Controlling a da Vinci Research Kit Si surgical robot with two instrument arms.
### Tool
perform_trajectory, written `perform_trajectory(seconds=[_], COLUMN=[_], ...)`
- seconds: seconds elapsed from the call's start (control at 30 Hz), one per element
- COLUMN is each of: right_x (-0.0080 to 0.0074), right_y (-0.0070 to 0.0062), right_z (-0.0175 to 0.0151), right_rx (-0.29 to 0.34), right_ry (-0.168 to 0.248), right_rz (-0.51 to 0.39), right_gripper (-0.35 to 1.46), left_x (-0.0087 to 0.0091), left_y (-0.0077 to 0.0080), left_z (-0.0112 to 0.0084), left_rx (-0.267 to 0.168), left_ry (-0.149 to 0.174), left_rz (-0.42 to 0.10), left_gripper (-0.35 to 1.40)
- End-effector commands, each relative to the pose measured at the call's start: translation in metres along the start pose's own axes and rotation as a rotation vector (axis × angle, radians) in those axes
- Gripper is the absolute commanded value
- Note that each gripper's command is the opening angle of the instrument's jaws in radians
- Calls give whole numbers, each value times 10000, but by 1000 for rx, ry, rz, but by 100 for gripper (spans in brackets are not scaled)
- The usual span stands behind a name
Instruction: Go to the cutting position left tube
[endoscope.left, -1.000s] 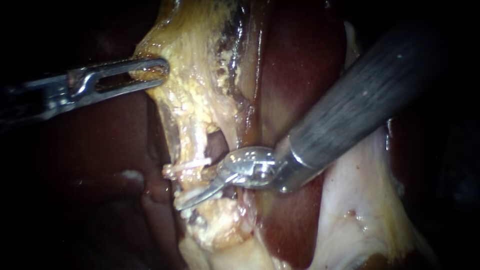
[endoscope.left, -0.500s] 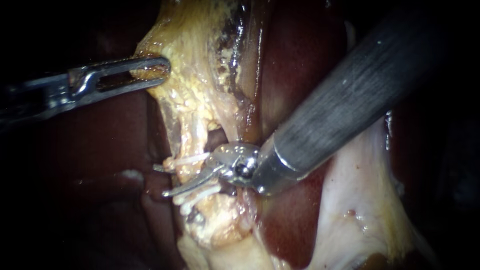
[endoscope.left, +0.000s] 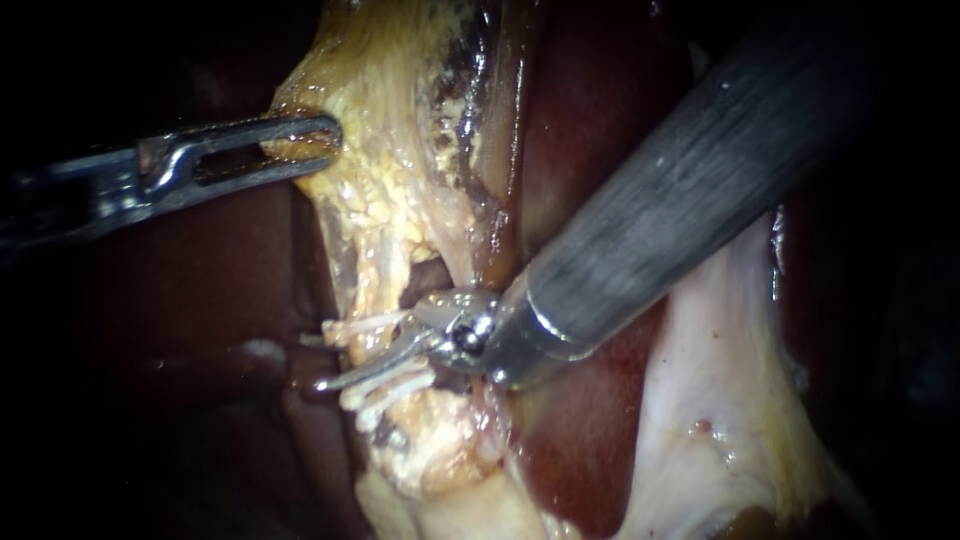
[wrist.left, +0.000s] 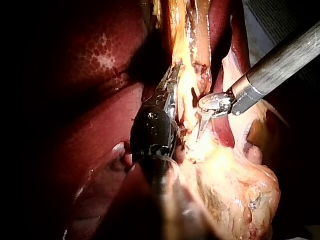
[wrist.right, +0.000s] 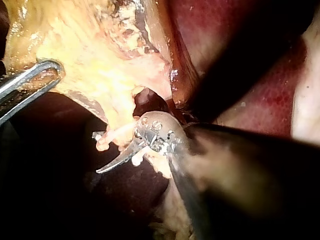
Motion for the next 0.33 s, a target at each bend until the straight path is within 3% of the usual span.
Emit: perform_trajectory(seconds=[0.03, 0.33], right_x=[0, 0], right_y=[0, 0], right_z=[0, -1], right_rx=[-1, -1], right_ry=[1, 1], right_rz=[-1, -1], right_gripper=[121, 121], left_x=[0, 0], left_y=[0, 0], left_z=[0, 0], left_rx=[0, 0], left_ry=[0, 0], left_rz=[0, -1], left_gripper=[-35, -35])
